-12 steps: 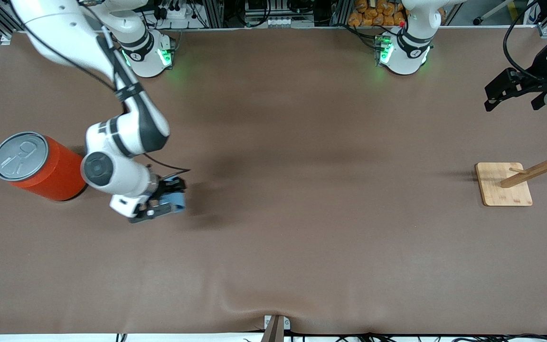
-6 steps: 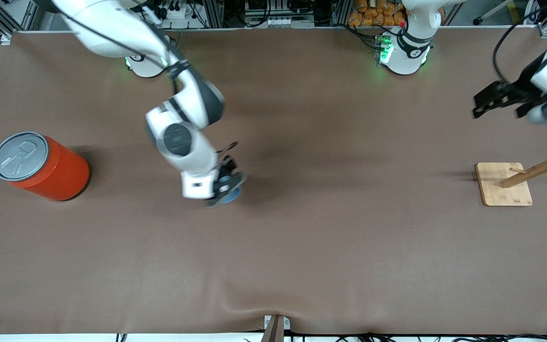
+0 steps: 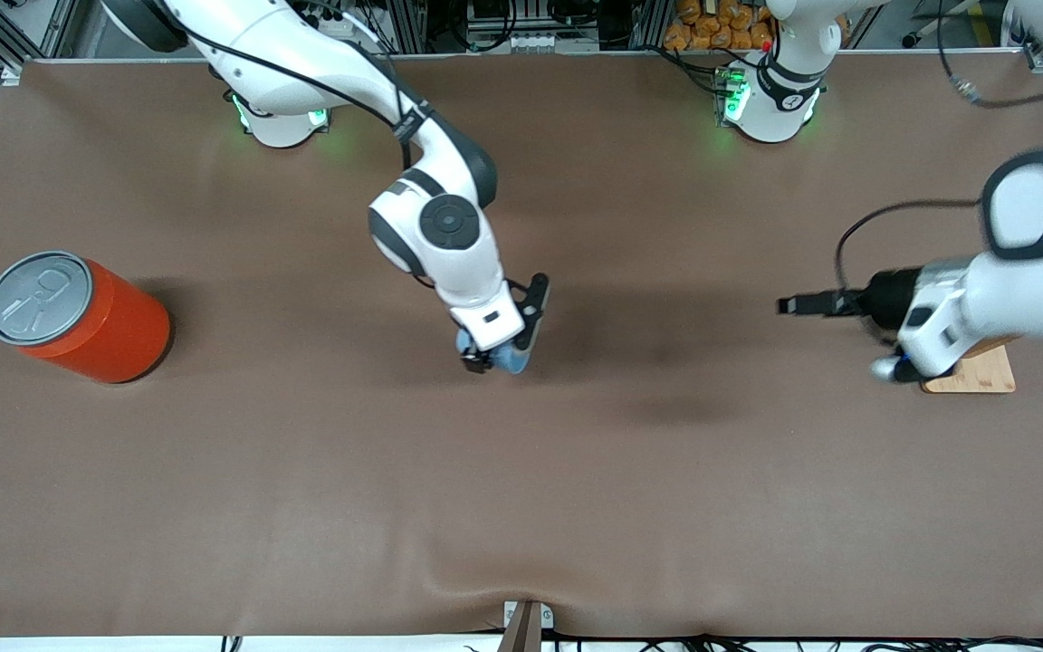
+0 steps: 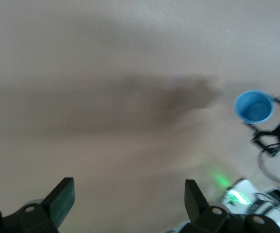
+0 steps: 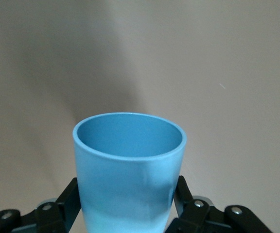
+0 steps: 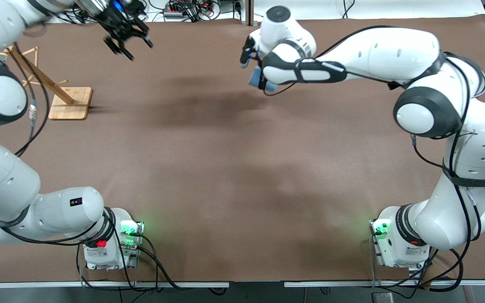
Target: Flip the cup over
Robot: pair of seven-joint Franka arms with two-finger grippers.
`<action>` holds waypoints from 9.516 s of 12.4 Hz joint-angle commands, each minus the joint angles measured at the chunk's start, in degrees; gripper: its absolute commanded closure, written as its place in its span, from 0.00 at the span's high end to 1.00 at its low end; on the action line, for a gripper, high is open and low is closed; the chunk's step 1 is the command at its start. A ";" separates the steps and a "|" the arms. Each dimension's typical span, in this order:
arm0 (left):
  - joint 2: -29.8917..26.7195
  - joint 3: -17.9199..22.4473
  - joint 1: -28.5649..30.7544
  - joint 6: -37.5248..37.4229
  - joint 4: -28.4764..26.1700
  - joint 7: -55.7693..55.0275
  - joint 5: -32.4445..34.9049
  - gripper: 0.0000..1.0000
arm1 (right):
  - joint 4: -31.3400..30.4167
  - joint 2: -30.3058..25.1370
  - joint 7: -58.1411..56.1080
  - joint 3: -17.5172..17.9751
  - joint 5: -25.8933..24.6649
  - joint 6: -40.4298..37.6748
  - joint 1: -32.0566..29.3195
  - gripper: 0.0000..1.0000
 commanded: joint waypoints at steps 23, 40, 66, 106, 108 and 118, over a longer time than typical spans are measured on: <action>19.82 -1.21 2.68 7.47 -11.65 45.33 -34.34 0.67 | 14.87 7.99 4.92 7.10 -11.30 -17.29 7.49 1.00; 19.47 -1.13 -9.10 16.09 -16.83 44.71 -46.82 0.64 | 21.30 -13.26 18.56 5.84 -0.52 -40.62 -26.72 1.00; 11.15 4.48 -19.30 27.95 -14.29 33.51 -56.15 0.00 | -0.59 -36.67 41.41 -19.14 17.61 -42.90 -29.89 1.00; -16.29 19.79 -20.62 0.37 7.95 -12.42 26.98 1.00 | 2.58 -36.85 38.76 -21.26 17.53 -46.51 -29.18 1.00; -18.84 18.83 -20.97 -2.45 7.25 -10.22 28.76 1.00 | 2.58 -36.84 38.67 -21.17 17.53 -46.68 -29.00 1.00; -22.10 19.00 -18.33 -2.46 5.75 -8.38 28.77 1.00 | 2.58 -37.11 38.49 -21.09 15.60 -46.25 -28.13 1.00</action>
